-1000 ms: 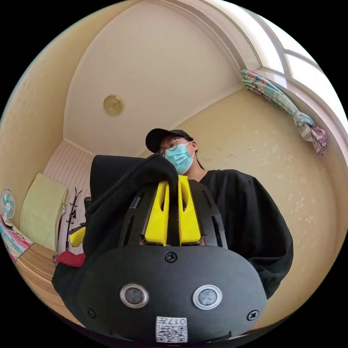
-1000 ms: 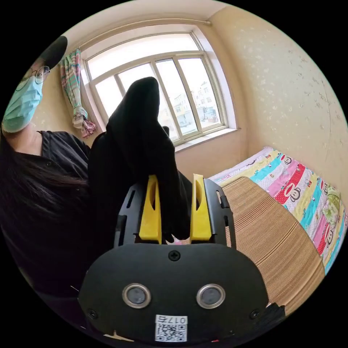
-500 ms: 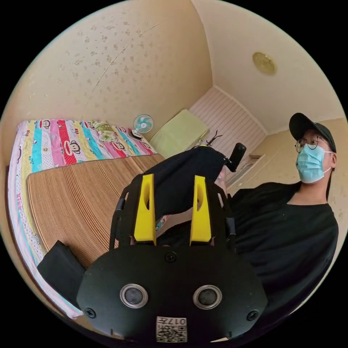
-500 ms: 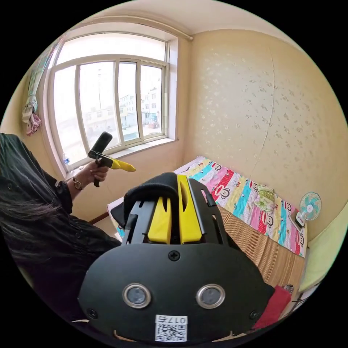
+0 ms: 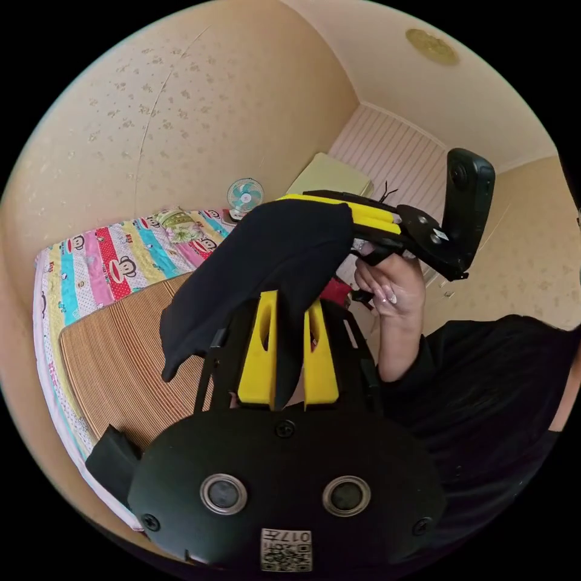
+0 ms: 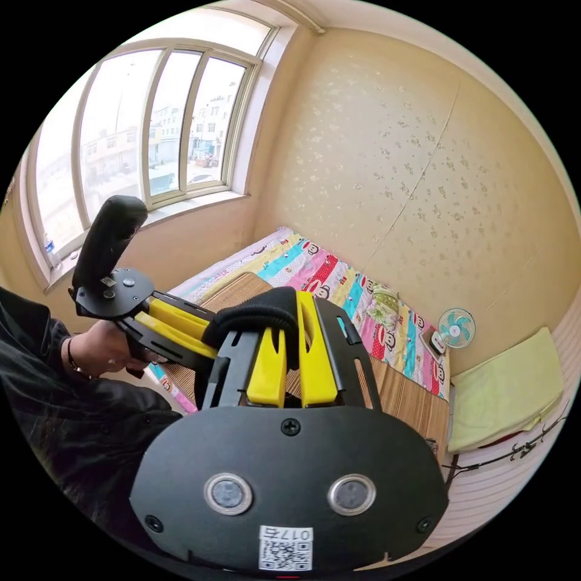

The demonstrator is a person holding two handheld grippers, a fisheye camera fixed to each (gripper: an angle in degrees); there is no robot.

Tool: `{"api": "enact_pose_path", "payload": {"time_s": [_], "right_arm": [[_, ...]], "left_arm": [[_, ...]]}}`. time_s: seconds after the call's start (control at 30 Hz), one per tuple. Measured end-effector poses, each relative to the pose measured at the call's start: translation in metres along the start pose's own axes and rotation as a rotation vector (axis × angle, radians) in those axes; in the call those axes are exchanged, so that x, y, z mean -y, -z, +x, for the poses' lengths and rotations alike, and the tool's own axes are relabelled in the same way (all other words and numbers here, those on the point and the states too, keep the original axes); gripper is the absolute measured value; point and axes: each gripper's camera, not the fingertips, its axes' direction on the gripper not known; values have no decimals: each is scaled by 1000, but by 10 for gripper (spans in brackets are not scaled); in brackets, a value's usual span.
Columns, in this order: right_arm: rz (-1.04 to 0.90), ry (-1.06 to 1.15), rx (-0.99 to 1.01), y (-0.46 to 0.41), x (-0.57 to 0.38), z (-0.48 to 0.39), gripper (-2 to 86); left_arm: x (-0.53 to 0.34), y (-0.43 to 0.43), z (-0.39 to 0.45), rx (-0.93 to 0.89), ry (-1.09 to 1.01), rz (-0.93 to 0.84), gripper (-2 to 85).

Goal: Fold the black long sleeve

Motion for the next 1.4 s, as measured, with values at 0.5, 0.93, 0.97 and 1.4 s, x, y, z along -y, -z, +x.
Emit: {"api": "enact_pose_path", "payload": {"time_s": [0.5, 0.93, 0.97, 1.4], "right_arm": [[306, -299, 589, -3, -216, 20, 160], [321, -357, 54, 33, -157, 81, 41], [377, -396, 21, 47, -152, 97, 38], [623, -261, 203, 124, -10, 224, 29]], "left_arm": [[67, 62, 43, -55, -173, 240, 6], [91, 184, 28, -53, -266, 435, 9], [89, 195, 21, -48, -282, 442, 10], [116, 298, -75, 31, -155, 499, 14]]}}
